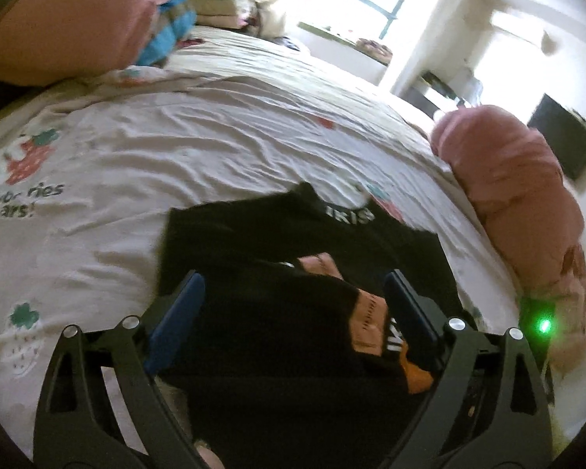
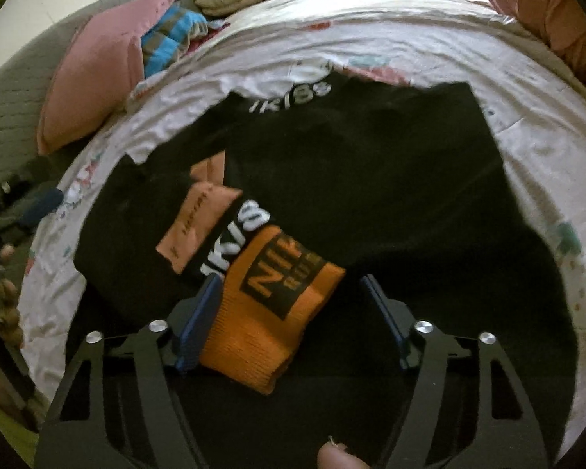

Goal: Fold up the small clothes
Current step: 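Grasp the folded orange cuff with the right tool and lift it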

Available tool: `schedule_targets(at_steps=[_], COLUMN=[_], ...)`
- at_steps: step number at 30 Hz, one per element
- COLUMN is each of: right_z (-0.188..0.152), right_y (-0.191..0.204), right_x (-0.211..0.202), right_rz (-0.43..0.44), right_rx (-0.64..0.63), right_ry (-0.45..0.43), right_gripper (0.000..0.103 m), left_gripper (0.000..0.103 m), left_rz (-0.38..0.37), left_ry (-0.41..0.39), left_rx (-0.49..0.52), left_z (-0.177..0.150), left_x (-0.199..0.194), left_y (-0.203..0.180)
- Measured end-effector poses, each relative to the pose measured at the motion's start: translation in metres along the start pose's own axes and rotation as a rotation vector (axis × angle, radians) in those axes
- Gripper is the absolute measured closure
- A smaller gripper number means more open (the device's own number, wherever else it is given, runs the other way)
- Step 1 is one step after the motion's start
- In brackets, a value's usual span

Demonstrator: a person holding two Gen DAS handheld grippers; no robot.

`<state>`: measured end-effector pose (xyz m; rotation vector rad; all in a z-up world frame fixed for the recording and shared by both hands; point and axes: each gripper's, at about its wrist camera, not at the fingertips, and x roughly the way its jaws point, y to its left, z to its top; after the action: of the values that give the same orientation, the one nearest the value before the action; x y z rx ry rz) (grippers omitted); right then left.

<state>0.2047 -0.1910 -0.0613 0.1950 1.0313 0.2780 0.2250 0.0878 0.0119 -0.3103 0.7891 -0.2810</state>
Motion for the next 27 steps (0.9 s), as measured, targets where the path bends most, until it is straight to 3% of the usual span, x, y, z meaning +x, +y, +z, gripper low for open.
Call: schedule_targets(at_steps=[5,6,10,15,19,27], right_z=[-0.001,-0.002,0.01,0.05,0.074,0.074], right_y=[0.011,0.015,0.037,0.061,0.059,0.019], right_x=[0.002,-0.001,-0.029,-0.069,-0.092,-0.069], right_rz=[0.039,0.039,0.058,0.068,0.008,-0.057], right_rx=[-0.039,-0.061,-0.159,-0.281,-0.351,-0.268], right_ry=[-0.013,-0.026,-0.118,-0.247,-0.322,-0.27], right_gripper=[0.087,0.09,0.091,0.091,0.091,0.091], left_gripper=[0.017,0.017,0.017,0.017,0.017,0.017], left_rz=[0.075,0.09,0.101,0.106,0.124,0.139], left_ry=[-0.061,-0.07,-0.099,-0.119,-0.115,-0.074], left_rx=[-0.041,-0.046,-0.108,-0.169,-0.163,-0.09], left_z=[0.008,0.009,0.014,0.014,0.014,0.009], left_x=[-0.017,-0.02,-0.029,-0.033,-0.03,-0.013], left_y=[0.02,0.024,0.043,0.058,0.057,0.04])
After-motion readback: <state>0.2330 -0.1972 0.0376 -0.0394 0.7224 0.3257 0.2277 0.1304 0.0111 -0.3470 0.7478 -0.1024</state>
